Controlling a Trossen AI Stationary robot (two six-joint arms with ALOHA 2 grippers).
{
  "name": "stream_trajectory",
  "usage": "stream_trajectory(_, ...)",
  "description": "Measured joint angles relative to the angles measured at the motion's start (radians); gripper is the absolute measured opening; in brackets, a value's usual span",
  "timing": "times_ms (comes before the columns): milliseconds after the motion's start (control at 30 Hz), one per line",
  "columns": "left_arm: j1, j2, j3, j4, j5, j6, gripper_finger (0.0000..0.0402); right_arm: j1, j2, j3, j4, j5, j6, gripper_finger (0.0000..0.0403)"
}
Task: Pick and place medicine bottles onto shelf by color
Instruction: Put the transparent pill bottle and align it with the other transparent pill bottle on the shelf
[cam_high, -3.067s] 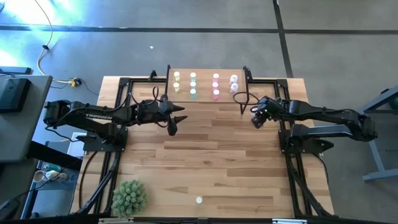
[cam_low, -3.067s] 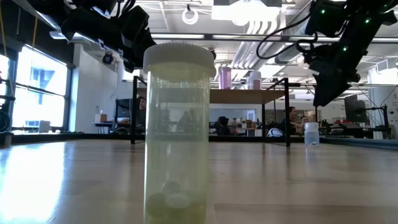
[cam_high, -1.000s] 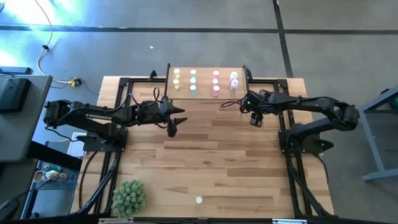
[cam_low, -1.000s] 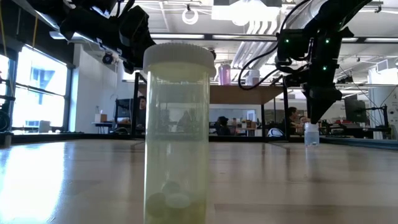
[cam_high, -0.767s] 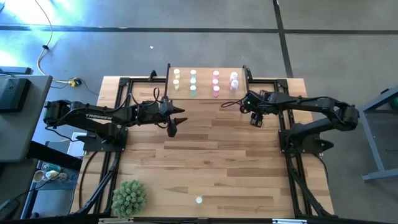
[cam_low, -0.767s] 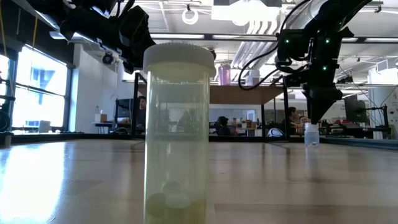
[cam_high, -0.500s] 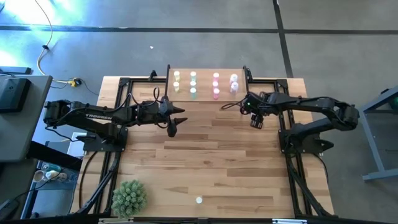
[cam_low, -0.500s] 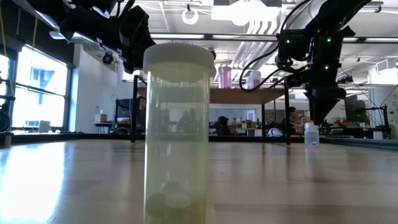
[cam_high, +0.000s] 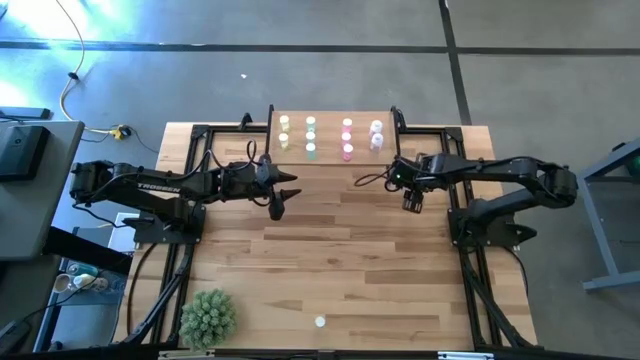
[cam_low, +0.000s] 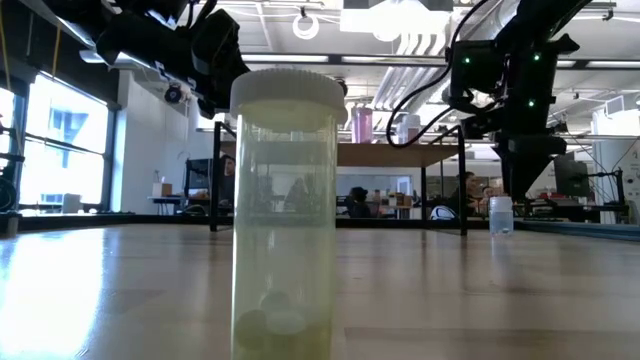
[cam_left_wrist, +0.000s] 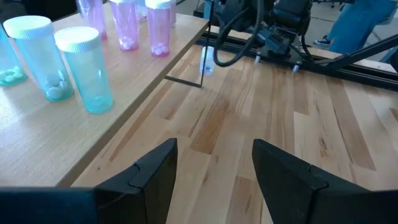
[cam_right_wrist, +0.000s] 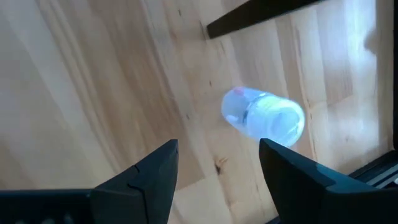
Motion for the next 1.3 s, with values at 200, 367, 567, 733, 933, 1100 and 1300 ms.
stream_trajectory(200, 0.0, 0.0, 0.0, -0.028, -0.002, 0.0, 0.0197, 0.046, -0.001, 0.074, -0.153, -0.002, 0.118, 0.0215)
stream_trajectory(367, 0.0, 0.0, 0.0, -0.036, -0.004, 0.0, 0.0197, 0.074, -0.017, 0.128, -0.268, -0.004, 0.213, 0.0215)
stream_trajectory(567, 0.0, 0.0, 0.0, -0.051, -0.004, 0.0, 0.0197, 0.081, -0.11, 0.144, -0.324, -0.004, 0.285, 0.0215)
stream_trajectory(733, 0.0, 0.0, 0.0, -0.051, -0.004, 0.0, 0.0197, 0.069, -0.223, 0.144, -0.32, 0.092, 0.341, 0.0215)
stream_trajectory(933, 0.0, 0.0, 0.0, -0.05, -0.004, 0.0, 0.0197, -0.022, -0.336, 0.144, -0.29, 0.178, 0.511, 0.0215)
stream_trajectory(1100, 0.0, 0.0, 0.0, -0.05, -0.004, 0.0, 0.0197, -0.149, -0.371, 0.144, -0.204, 0.167, 0.635, 0.0215)
stream_trajectory(1300, 0.0, 0.0, 0.0, -0.05, -0.004, 0.0, 0.0197, -0.347, -0.337, 0.144, -0.169, -0.03, 0.744, 0.0215)
